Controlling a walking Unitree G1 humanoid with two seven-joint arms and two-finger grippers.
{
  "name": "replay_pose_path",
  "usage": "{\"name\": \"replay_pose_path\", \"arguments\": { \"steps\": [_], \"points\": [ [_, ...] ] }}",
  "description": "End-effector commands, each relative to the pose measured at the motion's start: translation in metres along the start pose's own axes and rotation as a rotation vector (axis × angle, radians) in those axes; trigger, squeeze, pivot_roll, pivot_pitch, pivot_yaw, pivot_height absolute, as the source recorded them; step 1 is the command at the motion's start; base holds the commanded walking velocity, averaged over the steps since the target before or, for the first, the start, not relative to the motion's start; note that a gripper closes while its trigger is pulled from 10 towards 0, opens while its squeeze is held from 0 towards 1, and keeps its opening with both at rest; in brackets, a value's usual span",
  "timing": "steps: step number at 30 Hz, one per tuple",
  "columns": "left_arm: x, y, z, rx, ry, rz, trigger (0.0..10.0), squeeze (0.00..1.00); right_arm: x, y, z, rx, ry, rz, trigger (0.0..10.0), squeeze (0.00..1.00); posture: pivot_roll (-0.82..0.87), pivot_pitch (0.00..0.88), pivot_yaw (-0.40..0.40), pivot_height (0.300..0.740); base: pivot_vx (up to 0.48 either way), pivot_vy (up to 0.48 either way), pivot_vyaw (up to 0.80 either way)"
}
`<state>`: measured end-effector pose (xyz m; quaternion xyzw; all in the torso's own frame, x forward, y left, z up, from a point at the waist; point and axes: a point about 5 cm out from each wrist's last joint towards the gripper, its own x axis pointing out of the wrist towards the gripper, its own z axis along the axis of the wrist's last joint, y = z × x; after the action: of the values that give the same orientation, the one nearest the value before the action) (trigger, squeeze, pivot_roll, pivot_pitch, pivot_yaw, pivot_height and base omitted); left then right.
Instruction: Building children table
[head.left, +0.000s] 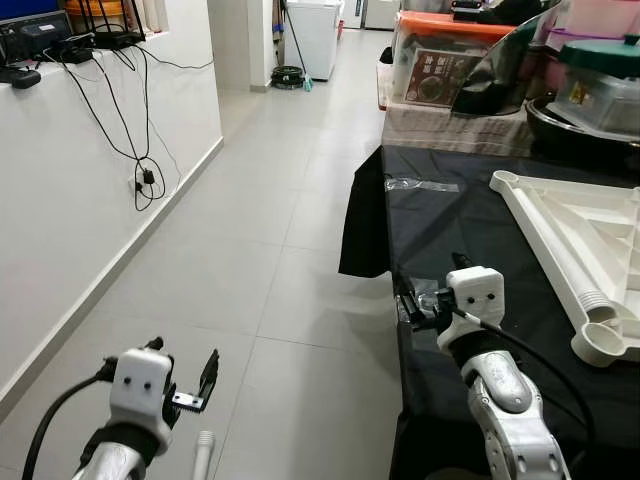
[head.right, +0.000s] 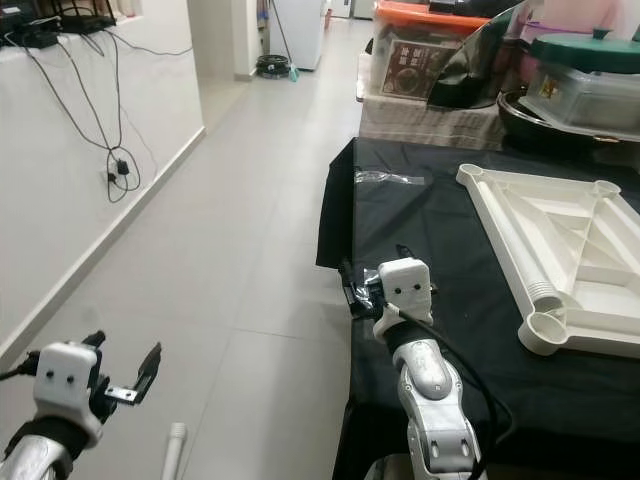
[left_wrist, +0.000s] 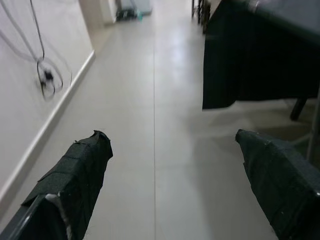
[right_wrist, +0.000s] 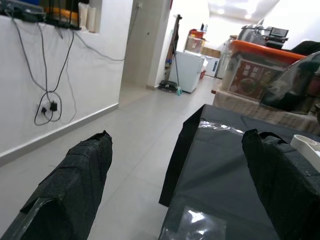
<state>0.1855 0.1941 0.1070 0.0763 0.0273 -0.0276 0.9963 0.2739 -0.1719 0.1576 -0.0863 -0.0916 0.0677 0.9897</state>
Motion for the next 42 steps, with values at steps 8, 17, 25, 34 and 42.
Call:
{"name": "replay_pose_path", "arguments": {
  "steps": [8,17,25,34,42],
  "points": [
    [-0.004,-0.002,0.004,0.001,-0.012,-0.012,10.0,0.0,-0.004,0.002,0.008,-0.002,-0.022,0.012,10.0,0.0,0.01,0.0,-0.092,0.74,0.0,0.0,0.0],
    [-0.008,0.0,0.002,0.0,0.001,-0.007,10.0,0.0,-0.031,-0.019,0.002,-0.03,0.019,-0.129,10.0,0.0,-0.02,0.0,-0.076,0.74,0.0,0.0,0.0],
    [-0.008,-0.005,0.001,-0.011,0.004,-0.011,10.0,0.0,-0.036,0.006,0.004,0.03,0.004,0.064,10.0,0.0,-0.01,0.0,-0.072,0.74,0.0,0.0,0.0],
    [-0.003,-0.002,0.003,-0.005,-0.009,-0.005,10.0,0.0,-0.024,0.049,0.003,0.195,0.071,0.483,10.0,0.0,0.01,0.0,-0.078,0.74,0.0,0.0,0.0],
    [-0.004,-0.001,0.004,-0.004,-0.013,0.009,10.0,0.0,-0.032,0.06,-0.011,0.271,0.241,0.697,10.0,0.0,0.03,0.0,-0.089,0.711,0.0,0.0,0.0]
  ]
}}
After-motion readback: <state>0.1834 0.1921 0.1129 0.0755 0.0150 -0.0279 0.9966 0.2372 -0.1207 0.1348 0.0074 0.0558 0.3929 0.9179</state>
